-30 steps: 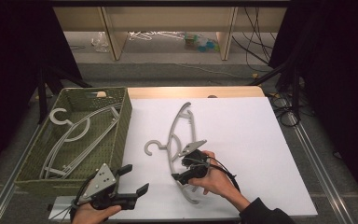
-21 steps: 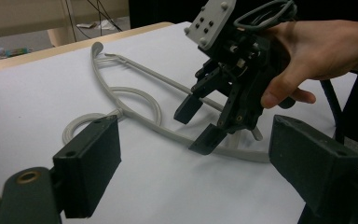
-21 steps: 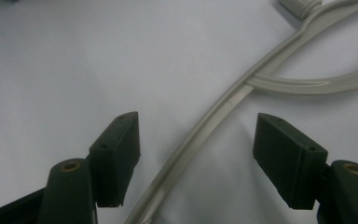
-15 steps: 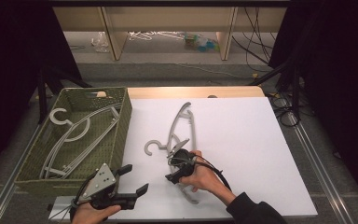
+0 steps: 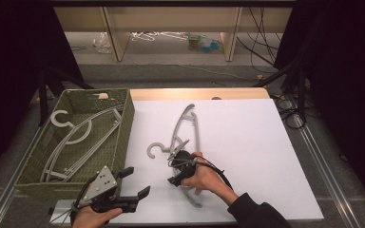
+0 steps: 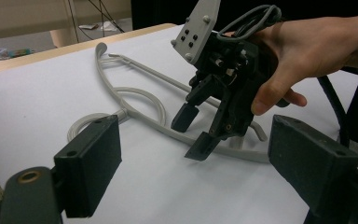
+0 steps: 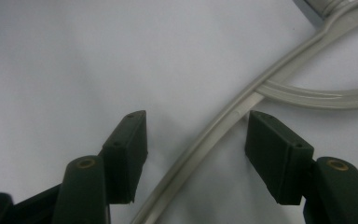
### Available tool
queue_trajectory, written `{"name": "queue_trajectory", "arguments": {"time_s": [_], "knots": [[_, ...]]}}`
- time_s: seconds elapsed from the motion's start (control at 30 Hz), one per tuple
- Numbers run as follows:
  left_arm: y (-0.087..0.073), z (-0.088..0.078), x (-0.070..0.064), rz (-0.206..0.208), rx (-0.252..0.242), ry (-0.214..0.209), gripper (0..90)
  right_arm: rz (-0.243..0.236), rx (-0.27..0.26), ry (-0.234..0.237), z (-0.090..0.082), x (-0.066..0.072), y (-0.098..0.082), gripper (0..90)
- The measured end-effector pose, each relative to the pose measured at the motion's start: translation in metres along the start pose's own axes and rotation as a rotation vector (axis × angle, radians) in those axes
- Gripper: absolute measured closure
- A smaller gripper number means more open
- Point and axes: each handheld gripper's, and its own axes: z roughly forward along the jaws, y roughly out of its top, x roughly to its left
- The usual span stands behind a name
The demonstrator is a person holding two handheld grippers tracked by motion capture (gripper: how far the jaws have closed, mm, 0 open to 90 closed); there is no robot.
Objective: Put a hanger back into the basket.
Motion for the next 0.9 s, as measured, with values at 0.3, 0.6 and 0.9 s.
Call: {"name": "queue_trajectory", "arguments": {"time_s": [0.3, 0.6, 0.9], "knots": [[0.000, 0.000, 0.000, -0.009, -0.005, 0.004, 17.3, -0.046, 0.035, -0.027, -0.001, -0.001, 0.003, 52.7], [0.000, -0.003, 0.000, -0.033, -0.017, 0.019, 18.3, -0.038, 0.036, -0.020, -0.003, -0.008, 0.003, 65.6], [0.000, -0.003, 0.000, -0.026, -0.014, 0.007, 18.6, -0.062, 0.052, 0.000, -0.009, -0.017, -0.001, 79.3]]}}
